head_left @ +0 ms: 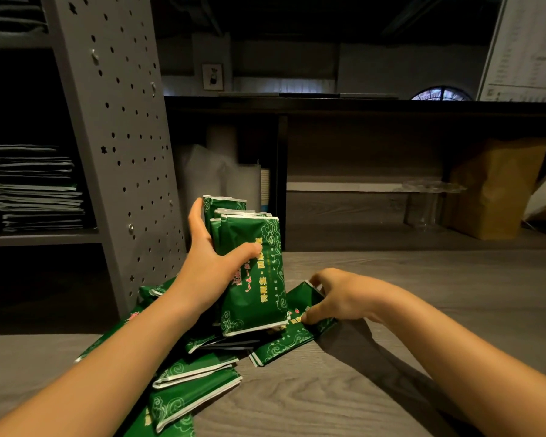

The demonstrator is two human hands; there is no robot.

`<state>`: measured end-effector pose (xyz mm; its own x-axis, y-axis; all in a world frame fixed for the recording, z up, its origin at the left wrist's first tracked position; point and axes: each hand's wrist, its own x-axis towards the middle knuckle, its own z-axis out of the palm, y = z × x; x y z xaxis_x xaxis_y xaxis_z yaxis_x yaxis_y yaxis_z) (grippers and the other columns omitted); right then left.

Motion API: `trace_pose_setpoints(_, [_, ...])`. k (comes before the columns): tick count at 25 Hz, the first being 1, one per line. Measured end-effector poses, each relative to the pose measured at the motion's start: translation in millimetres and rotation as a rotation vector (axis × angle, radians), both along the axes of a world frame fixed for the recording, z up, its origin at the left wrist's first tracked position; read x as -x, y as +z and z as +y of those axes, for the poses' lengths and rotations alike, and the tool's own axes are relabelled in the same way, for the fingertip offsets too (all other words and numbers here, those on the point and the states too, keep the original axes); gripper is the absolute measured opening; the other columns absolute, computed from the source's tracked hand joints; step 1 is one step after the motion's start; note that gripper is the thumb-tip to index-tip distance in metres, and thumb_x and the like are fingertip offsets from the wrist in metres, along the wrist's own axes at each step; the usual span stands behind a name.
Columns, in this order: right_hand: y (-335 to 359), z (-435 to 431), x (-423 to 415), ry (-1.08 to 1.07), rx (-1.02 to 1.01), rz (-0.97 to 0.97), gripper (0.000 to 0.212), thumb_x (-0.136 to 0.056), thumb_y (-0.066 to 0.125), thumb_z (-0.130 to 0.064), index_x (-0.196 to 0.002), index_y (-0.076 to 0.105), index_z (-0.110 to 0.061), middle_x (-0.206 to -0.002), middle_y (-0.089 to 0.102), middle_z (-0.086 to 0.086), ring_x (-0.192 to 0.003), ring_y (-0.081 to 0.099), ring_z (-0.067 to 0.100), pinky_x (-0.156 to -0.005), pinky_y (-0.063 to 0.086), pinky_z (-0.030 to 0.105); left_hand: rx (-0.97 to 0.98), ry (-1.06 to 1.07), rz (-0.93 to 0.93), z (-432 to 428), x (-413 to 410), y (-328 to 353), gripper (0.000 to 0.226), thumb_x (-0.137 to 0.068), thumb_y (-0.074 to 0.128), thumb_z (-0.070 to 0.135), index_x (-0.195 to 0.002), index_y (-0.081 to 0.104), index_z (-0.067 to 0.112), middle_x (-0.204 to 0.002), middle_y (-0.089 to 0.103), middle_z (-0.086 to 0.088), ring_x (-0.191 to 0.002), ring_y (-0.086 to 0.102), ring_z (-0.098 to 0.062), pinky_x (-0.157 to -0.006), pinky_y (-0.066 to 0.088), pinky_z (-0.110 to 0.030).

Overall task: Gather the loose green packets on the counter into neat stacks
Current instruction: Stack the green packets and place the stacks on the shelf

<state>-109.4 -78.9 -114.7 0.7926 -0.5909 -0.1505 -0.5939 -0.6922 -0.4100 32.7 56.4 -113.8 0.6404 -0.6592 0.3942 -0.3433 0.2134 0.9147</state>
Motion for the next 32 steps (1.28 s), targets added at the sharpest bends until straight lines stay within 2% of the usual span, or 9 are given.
trace_pose_setpoints(2, [-1.3,-0.5,-0.8,0.021,-0.040,-0.018,0.038,-0.081,0.072,-0.028,-0.113,0.060,-0.010,-0.100,0.063,0.001,-0.090,0.060,0.017,-0.069,0.047,0.025,0.008,-0.002,0.005,-0.1,0.3,0.1,0.100,-0.082,0.068,0.013,-0.147,-0.002,0.039,-0.130,0.044,0.009,-0.088,0.057,0.005,-0.052,0.048,-0.007])
trace_pose_setpoints(5, [0.6,-12.0,2.9,-0.002,-0.043,-0.167,0.027,-0.085,0.068,-0.018,-0.111,0.061,-0.016,-0.101,0.064,0.002,-0.090,0.060,0.016,-0.074,0.050,0.027,0.008,-0.001,0.011,0.1,0.8,0.1,0.098,-0.082,0.068,0.014,-0.147,-0.002,0.040,-0.126,0.045,0.011,-0.087,0.057,0.005,-0.053,0.049,-0.010])
trace_pose_setpoints(11, [21.3,-38.0,20.6,-0.110,-0.566,-1.170,0.022,-0.080,0.068,-0.003,-0.098,0.060,-0.014,-0.091,0.069,0.005,-0.083,0.068,0.018,-0.064,0.055,0.026,0.004,0.007,0.017,-0.5,-0.5,-0.9,0.097,-0.082,0.068,0.014,-0.146,0.000,0.041,-0.115,0.049,0.018,-0.084,0.058,0.006,-0.055,0.048,-0.012])
trace_pose_setpoints(13, [21.4,-30.6,18.7,-0.081,-0.751,-1.304,0.015,-0.081,0.064,-0.001,-0.092,0.062,-0.011,-0.080,0.071,0.002,-0.075,0.069,0.015,-0.062,0.057,0.025,0.008,0.005,0.030,-0.7,-0.3,-0.5,0.096,-0.082,0.068,0.013,-0.146,0.001,0.041,-0.111,0.049,0.021,-0.083,0.059,0.006,-0.053,0.048,-0.011])
trace_pose_setpoints(18, [22.1,-13.1,18.6,-0.013,-0.900,-1.200,0.009,-0.088,0.059,-0.017,-0.094,0.064,-0.012,-0.075,0.071,0.005,-0.065,0.069,0.017,-0.059,0.058,0.031,0.011,0.001,0.032,-0.6,2.2,0.4,0.094,-0.083,0.067,0.012,-0.146,0.002,0.039,-0.107,0.047,0.022,-0.075,0.060,0.009,-0.049,0.047,-0.007])
trace_pose_setpoints(21, [14.5,-0.1,8.9,0.066,-0.804,-1.100,0.010,-0.092,0.055,-0.017,-0.094,0.064,-0.015,-0.081,0.071,0.005,-0.069,0.069,0.015,-0.063,0.059,0.032,0.013,-0.013,0.010,-2.6,3.7,-0.3,0.096,-0.082,0.068,0.015,-0.146,0.001,0.038,-0.111,0.047,0.021,-0.075,0.058,0.014,-0.052,0.046,-0.006])
trace_pose_setpoints(25, [-12.5,21.7,-16.6,0.110,-0.590,-1.092,0.012,-0.095,0.051,-0.016,-0.105,0.059,-0.018,-0.099,0.069,0.004,-0.089,0.068,0.017,-0.076,0.058,0.033,0.052,-0.034,-0.053,-6.0,3.9,-3.8,0.104,-0.066,0.066,0.037,-0.148,0.002,0.031,-0.121,0.049,0.018,-0.096,0.055,0.014,-0.081,0.050,-0.016])
trace_pose_setpoints(27, [-22.4,28.7,-23.7,0.107,-0.539,-1.148,0.012,-0.095,0.052,-0.017,-0.107,0.055,-0.015,-0.103,0.067,0.008,-0.094,0.067,0.019,-0.079,0.057,0.036,0.062,-0.057,-0.054,-6.9,7.1,-3.6,0.107,-0.064,0.064,0.038,-0.149,0.000,0.028,-0.119,0.049,0.021,-0.088,0.055,0.022,-0.074,0.049,-0.006])
trace_pose_setpoints(32, [-26.8,33.8,-25.4,0.147,-0.596,-1.100,0.034,-0.088,0.061,-0.024,-0.115,0.041,-0.028,-0.118,0.056,-0.001,-0.107,0.060,0.011,-0.083,0.055,0.027,0.072,-0.116,-0.018,-9.5,14.6,-5.6,0.107,-0.077,0.067,-0.002,-0.148,-0.006,0.030,-0.106,0.053,0.019,-0.078,0.060,0.019,-0.059,0.045,-0.002])
